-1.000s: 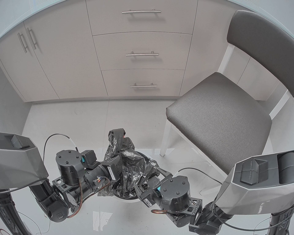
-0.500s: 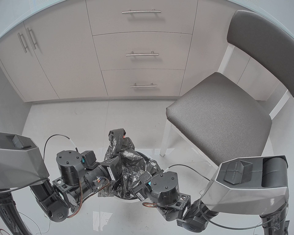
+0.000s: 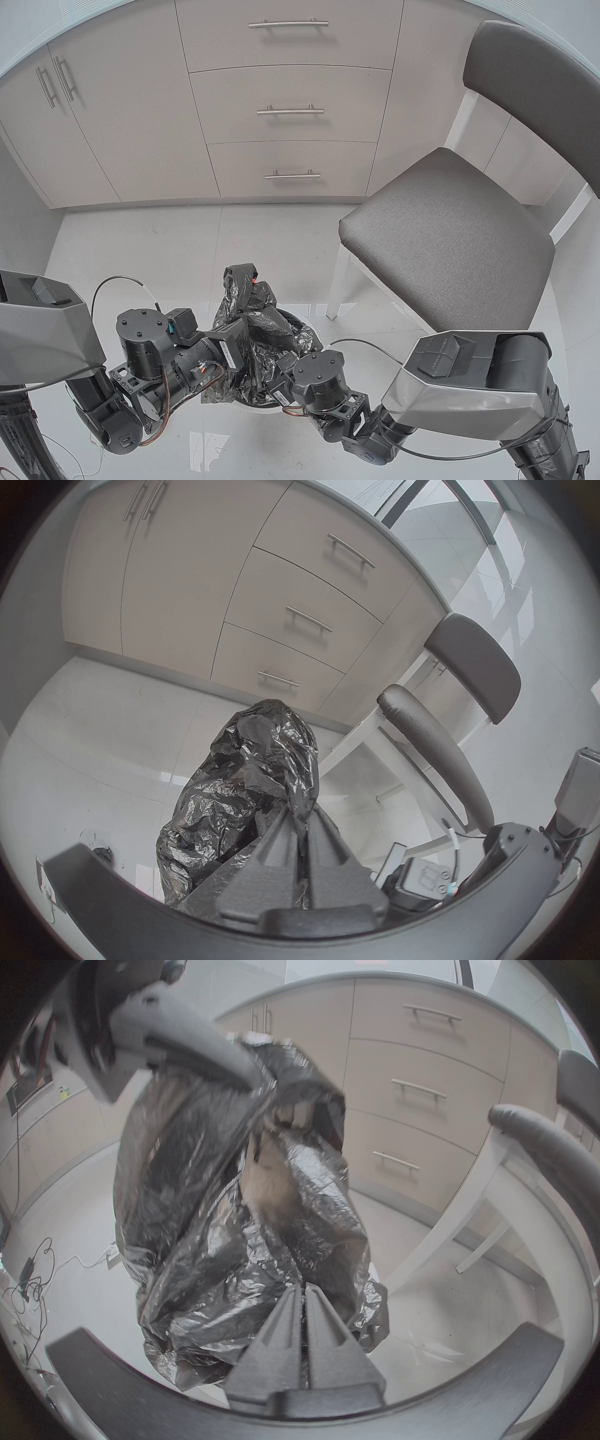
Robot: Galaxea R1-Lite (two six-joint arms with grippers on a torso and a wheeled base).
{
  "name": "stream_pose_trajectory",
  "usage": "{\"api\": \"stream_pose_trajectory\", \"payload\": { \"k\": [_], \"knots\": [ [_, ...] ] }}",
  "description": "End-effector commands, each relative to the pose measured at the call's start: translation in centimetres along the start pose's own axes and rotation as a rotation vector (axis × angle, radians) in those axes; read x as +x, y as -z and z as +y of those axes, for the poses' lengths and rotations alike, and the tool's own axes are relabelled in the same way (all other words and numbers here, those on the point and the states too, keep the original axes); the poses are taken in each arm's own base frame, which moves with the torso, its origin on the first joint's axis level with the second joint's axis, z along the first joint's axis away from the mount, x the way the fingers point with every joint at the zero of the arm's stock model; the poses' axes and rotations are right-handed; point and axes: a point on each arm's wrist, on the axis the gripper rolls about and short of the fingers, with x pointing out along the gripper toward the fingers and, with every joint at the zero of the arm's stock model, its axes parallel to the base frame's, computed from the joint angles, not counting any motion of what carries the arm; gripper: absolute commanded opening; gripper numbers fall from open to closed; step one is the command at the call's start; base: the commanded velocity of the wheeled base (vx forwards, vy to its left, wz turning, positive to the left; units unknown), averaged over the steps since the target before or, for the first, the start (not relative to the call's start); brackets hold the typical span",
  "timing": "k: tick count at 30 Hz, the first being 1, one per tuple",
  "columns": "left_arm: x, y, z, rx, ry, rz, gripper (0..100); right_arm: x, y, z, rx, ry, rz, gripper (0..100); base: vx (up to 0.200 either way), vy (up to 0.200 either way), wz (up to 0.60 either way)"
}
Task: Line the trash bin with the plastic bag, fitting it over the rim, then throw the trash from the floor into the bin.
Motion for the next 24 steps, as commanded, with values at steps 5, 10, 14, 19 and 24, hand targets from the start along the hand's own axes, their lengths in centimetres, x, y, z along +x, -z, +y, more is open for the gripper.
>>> {"api": "stream_pose_trajectory", "payload": {
  "k": [5,10,14,19,24],
  "knots": [
    [0.0,0.2,0.1,-0.002,-0.003,0.005,0,3.3,-0.1,2.0,0.005,-0.034,0.019,0,0.000,0.000,0.00],
    [0.0,0.4,0.2,-0.001,-0.002,0.011,0,4.1,0.7,2.5,0.019,-0.050,0.031,0,0.000,0.000,0.00],
    [0.0,0.3,0.1,-0.001,0.000,0.010,0,4.3,1.0,2.4,0.017,-0.058,0.037,0,0.000,0.000,0.00],
    [0.1,0.4,0.1,-0.001,0.000,0.010,0,5.7,1.6,1.3,0.030,-0.029,0.039,0,0.000,0.000,0.00],
    [0.2,0.5,0.2,-0.001,-0.001,0.013,0,6.2,2.5,0.9,0.030,-0.060,0.050,0,0.000,0.000,0.00]
  ]
}}
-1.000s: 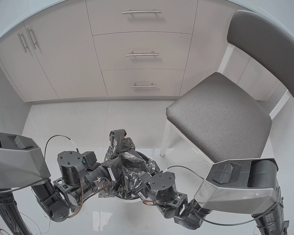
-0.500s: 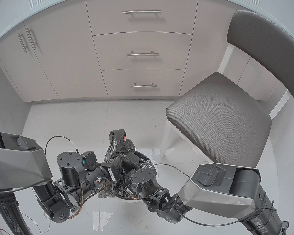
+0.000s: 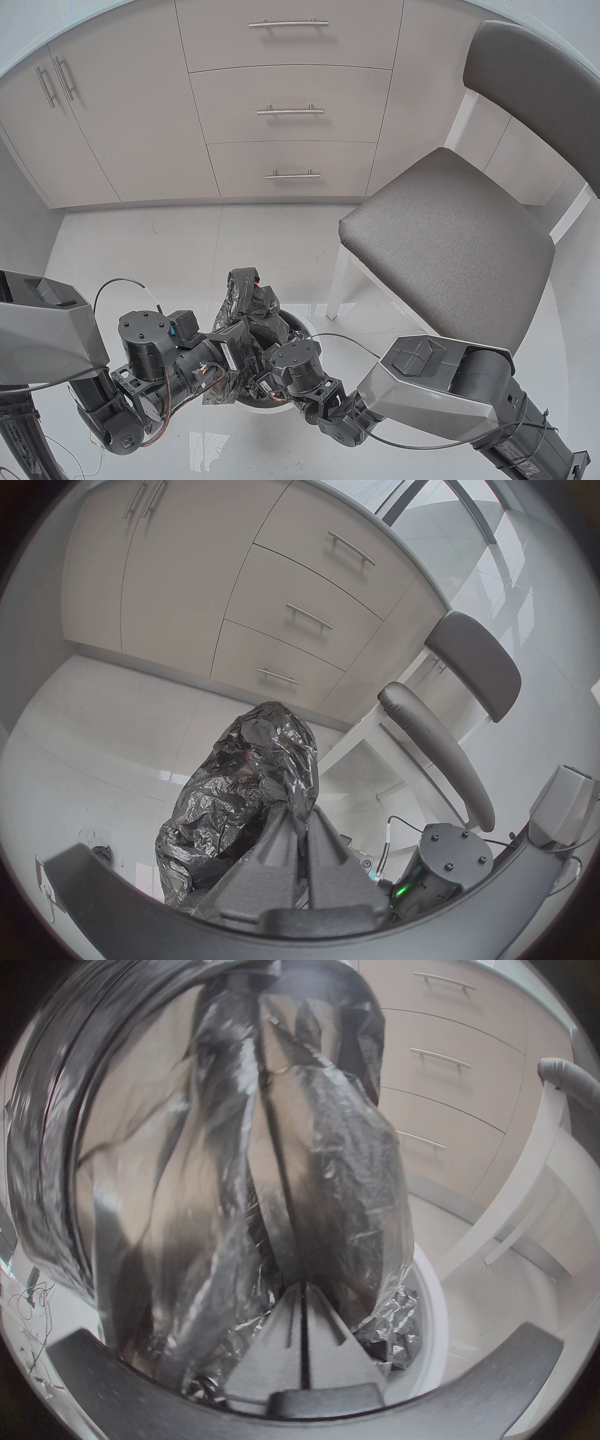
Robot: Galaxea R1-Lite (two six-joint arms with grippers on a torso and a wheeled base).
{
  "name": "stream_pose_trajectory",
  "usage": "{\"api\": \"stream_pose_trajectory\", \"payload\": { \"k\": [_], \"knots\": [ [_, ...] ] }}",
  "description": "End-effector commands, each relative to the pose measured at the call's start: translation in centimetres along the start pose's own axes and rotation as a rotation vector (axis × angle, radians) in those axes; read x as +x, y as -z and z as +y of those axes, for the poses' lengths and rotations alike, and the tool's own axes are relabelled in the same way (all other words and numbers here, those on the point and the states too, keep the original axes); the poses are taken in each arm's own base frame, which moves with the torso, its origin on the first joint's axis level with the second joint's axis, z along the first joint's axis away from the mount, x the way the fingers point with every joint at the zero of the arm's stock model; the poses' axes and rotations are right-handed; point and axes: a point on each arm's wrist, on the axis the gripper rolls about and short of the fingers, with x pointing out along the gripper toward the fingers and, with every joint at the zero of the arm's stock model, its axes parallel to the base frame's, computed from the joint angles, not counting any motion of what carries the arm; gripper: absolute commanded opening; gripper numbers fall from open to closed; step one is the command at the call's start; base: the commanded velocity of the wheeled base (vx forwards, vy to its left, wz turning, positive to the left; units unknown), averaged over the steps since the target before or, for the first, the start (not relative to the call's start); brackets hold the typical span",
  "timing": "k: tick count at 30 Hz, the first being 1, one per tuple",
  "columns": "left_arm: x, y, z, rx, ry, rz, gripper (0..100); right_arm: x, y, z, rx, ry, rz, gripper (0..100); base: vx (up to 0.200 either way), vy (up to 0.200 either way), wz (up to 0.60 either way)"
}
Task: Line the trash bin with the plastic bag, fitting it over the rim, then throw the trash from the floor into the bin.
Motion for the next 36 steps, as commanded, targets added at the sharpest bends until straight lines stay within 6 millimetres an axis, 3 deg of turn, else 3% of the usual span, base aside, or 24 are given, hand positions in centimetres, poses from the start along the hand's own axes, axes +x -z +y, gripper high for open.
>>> {"api": "stream_pose_trajectory", "payload": {
  "k": [1,18,26,36],
  "knots": [
    [0.1,0.1,0.0,-0.001,-0.002,0.004,0,0.6,1.0,-0.5,-0.001,0.006,0.018,0,0.000,0.000,0.00],
    [0.0,0.1,0.1,0.001,-0.003,0.006,0,1.3,1.5,-0.8,-0.001,0.002,0.033,0,0.000,0.000,0.00],
    [0.0,0.2,0.1,0.001,-0.004,0.008,0,-2.3,-2.1,-1.6,-0.008,-0.006,0.016,0,0.000,0.000,0.00],
    [0.0,0.3,0.1,0.002,-0.003,0.010,0,-5.1,-0.8,-1.5,-0.019,-0.016,0.037,0,0.000,0.000,0.00]
  ]
}}
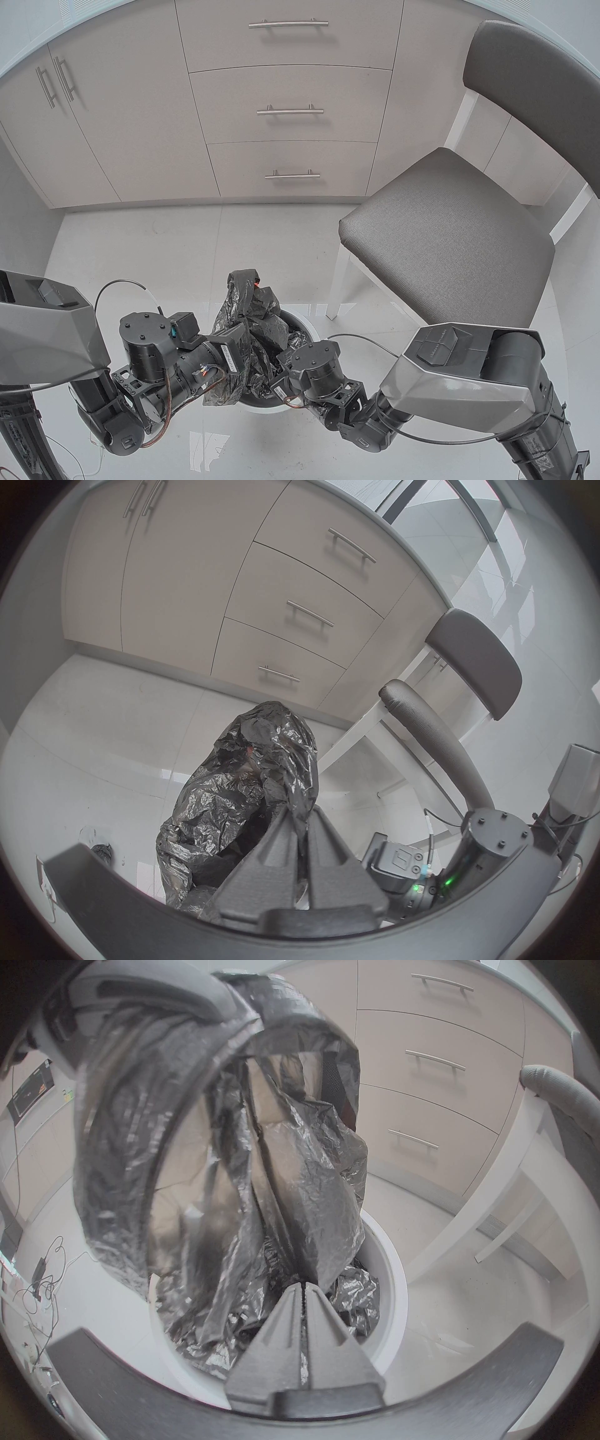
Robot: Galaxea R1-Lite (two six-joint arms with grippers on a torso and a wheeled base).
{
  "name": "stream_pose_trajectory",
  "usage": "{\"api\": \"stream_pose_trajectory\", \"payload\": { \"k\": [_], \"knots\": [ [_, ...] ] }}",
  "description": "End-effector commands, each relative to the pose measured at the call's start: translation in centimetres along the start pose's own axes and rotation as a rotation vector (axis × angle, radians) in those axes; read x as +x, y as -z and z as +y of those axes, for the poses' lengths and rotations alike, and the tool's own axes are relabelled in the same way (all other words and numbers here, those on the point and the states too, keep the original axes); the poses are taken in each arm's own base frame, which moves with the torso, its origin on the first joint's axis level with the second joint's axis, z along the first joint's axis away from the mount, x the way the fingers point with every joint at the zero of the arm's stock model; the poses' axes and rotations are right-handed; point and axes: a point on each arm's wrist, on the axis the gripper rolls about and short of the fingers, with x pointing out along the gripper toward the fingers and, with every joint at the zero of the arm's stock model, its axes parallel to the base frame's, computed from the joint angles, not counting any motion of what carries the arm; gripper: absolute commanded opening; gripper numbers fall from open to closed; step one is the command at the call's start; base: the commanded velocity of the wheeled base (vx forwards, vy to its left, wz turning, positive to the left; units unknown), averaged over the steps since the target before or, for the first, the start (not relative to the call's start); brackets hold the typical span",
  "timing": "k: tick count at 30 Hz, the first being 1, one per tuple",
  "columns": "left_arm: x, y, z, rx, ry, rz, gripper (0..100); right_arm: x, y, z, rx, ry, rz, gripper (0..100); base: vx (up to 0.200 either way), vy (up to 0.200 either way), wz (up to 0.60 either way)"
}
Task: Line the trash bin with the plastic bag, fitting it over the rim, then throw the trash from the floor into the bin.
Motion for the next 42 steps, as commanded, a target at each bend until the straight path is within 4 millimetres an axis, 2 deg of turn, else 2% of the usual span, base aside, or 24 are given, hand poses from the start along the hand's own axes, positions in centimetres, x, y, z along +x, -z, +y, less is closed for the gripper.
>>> {"api": "stream_pose_trajectory", "payload": {
  "k": [1,6,7,11,13,16,24,31,34,37,42],
  "knots": [
    [0.1,0.0,0.0,-0.001,-0.002,0.000,0,-1.8,0.2,0.2,-0.010,-0.015,0.010,0,0.000,0.000,0.00],
    [0.1,0.0,0.0,-0.001,-0.002,0.000,0,-3.0,1.7,1.6,-0.019,-0.052,0.030,0,0.000,0.000,0.00],
    [0.1,0.1,0.1,-0.001,-0.002,0.002,0,-3.1,2.7,2.4,-0.020,-0.067,0.038,0,0.000,0.000,0.00],
    [0.2,0.3,0.2,0.000,-0.006,0.012,0,-2.3,3.5,2.9,-0.020,-0.074,0.038,0,0.000,0.000,0.00],
    [0.2,0.3,0.2,0.000,-0.008,0.011,0,-2.0,3.4,3.0,-0.016,-0.073,0.032,0,0.000,0.000,0.00],
    [0.2,0.3,0.2,0.000,-0.009,0.010,0,-0.6,3.6,3.6,-0.009,-0.073,0.015,0,0.000,0.000,0.00],
    [0.3,0.6,0.3,0.001,-0.010,0.020,0,1.5,2.5,4.0,-0.003,-0.074,0.010,0,0.000,0.000,0.00],
    [0.3,0.6,0.3,0.001,-0.011,0.020,0,1.7,2.2,4.3,-0.005,-0.079,0.010,0,0.000,0.000,0.00],
    [0.3,0.6,0.3,0.001,-0.011,0.023,0,1.1,2.0,4.0,-0.006,-0.064,0.016,0,0.000,0.000,0.00],
    [0.4,0.8,0.3,0.001,-0.013,0.029,0,-0.2,0.8,3.1,0.004,-0.027,0.007,0,0.000,0.000,0.00],
    [0.4,0.9,0.4,0.000,-0.016,0.034,0,-5.2,-0.3,1.6,0.000,0.003,0.008,0,0.000,0.000,0.00]
  ]
}}
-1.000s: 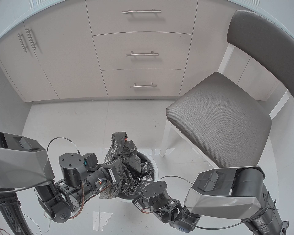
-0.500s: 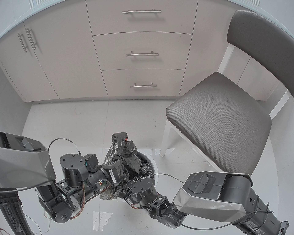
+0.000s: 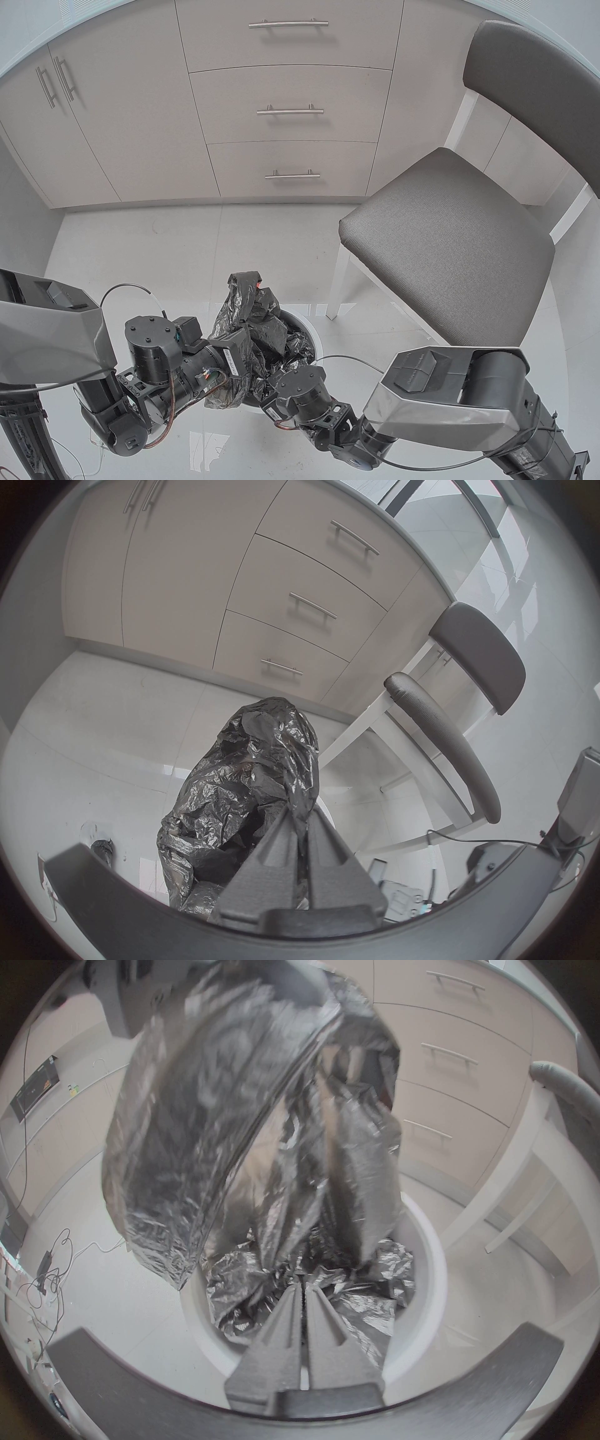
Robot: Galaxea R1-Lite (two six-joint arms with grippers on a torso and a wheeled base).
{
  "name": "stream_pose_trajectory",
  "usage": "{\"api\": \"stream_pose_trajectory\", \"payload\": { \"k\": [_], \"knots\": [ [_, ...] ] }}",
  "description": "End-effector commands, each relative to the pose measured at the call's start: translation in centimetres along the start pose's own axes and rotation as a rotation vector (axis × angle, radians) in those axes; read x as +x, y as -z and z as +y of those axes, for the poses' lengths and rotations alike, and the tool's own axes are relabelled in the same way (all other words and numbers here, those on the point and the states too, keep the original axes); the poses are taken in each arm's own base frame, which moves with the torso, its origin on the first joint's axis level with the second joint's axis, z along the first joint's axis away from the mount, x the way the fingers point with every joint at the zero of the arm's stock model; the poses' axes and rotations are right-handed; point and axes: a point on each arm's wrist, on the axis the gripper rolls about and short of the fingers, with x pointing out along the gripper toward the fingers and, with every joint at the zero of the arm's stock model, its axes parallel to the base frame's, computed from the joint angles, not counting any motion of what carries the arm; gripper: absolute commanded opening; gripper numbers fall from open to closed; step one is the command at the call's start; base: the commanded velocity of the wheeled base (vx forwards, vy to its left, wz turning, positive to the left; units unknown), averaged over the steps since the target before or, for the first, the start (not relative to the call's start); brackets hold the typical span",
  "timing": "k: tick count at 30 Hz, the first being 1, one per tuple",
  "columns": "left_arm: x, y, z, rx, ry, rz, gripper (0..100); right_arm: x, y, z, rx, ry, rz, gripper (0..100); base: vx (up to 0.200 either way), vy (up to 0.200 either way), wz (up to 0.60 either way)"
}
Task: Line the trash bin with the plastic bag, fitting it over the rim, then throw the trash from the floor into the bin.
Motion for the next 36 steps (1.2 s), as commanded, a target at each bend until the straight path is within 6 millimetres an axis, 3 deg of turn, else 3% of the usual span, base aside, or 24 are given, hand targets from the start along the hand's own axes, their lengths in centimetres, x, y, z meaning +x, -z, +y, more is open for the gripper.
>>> {"api": "stream_pose_trajectory", "payload": {
  "k": [1,5,8,18,32,33,36],
  "knots": [
    [0.1,0.2,0.1,-0.001,-0.004,0.008,0,-5.2,-2.0,-1.4,0.003,0.038,-0.021,0,0.000,0.000,0.00],
    [0.1,0.3,-0.1,0.000,0.003,0.011,0,-8.0,-1.0,-1.2,-0.011,0.137,-0.014,0,0.000,0.000,0.00],
    [0.1,0.6,-0.4,0.009,0.012,0.021,0,-8.7,-0.6,-0.6,-0.018,0.150,-0.019,0,0.000,0.000,0.00],
    [0.1,0.7,-0.4,0.013,0.000,0.053,0,-8.8,-0.9,-0.5,-0.079,0.158,-0.025,0,0.000,0.000,0.00],
    [-0.4,-0.1,-0.7,0.011,0.010,0.024,0,-7.0,-3.0,1.2,-0.111,0.158,-0.101,0,0.000,0.000,0.00],
    [-0.4,-0.2,-0.7,0.011,0.011,0.023,0,-6.9,-3.0,1.3,-0.115,0.158,-0.100,100,0.000,0.000,0.00],
    [-0.6,-0.4,-0.8,0.010,0.015,0.014,0,-6.8,-3.6,1.8,-0.126,0.152,-0.114,100,0.000,0.000,0.00]
  ]
}}
